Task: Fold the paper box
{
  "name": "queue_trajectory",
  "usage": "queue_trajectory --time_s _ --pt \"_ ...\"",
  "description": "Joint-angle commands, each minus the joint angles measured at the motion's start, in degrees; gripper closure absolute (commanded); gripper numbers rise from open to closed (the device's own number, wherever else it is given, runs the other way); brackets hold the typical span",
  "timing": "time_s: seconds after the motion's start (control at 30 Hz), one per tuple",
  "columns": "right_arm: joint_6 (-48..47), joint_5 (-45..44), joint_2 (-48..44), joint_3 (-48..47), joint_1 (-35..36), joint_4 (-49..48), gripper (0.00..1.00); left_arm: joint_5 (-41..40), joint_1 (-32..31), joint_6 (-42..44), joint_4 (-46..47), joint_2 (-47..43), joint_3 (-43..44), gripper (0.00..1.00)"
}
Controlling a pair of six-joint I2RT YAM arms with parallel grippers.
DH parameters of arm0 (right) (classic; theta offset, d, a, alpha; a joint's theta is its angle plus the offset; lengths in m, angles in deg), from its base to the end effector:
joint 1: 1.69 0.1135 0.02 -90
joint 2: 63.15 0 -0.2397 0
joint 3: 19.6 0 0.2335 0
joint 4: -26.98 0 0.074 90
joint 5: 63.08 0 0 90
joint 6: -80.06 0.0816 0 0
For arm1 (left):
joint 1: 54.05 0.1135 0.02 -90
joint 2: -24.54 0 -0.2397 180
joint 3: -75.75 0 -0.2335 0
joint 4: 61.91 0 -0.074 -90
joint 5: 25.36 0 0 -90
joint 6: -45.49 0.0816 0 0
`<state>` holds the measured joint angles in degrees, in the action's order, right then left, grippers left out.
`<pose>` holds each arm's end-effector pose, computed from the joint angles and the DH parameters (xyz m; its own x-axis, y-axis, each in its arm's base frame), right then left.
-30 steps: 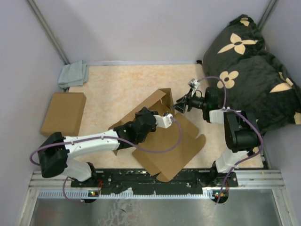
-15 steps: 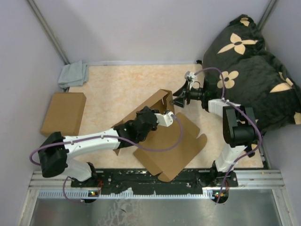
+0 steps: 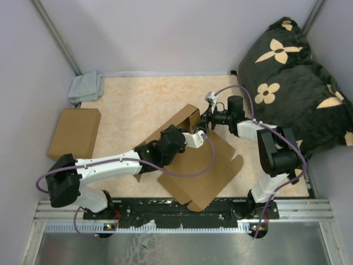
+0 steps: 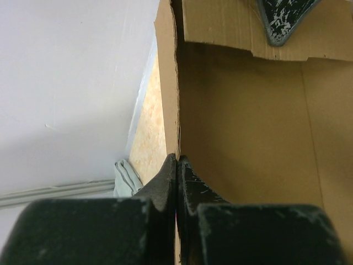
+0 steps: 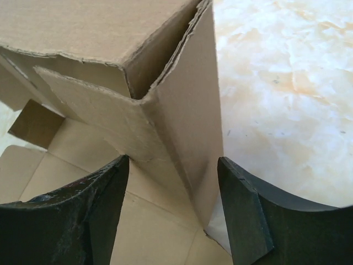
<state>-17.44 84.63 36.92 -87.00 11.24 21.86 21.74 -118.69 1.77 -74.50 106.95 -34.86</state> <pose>0.3381 0.1484 0.1691 -0.3360 -0.1487 -0.9301 -0.9016 0.3364 0.2719 0.1943 -0.2803 0.2407 0.1604 0.8976 -0.4106 0.4096 0.3179 0.8551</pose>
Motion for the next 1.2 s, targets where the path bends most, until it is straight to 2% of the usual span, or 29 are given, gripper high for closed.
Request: queue_trajectory --time_s 0.0,0.13,0.43,0.63,0.9,1.17 --pt "-1.27 -6.48 -5.79 0.59 -0.34 -0.65 0.33 0.89 -0.75 -1.11 -0.85 0.8 1.74 1.0" --pt "-2.82 -4.98 -7.51 -0.22 -0.51 2.36 0.31 0.72 -0.8 -0.85 -0.81 0.96 1.93 1.0" --pt "-7.47 7.55 -3.01 -4.19 -4.67 7.63 0.3 -0.14 -1.59 -0.58 -1.83 0.41 2.11 1.0" --pt "-5.82 13.44 -0.72 -4.34 -6.09 4.38 0.31 0.3 -1.88 -0.63 -2.38 -0.91 1.51 1.0" --pt "-2.47 10.3 -3.17 -0.11 -4.81 -2.04 0.32 -0.16 -2.07 -1.08 -2.51 0.41 2.01 1.0" --pt "-3.46 -1.87 -4.08 0.46 -1.54 -0.06 0.34 -2.04 -2.54 -2.08 -2.65 1.38 1.91 1.0"
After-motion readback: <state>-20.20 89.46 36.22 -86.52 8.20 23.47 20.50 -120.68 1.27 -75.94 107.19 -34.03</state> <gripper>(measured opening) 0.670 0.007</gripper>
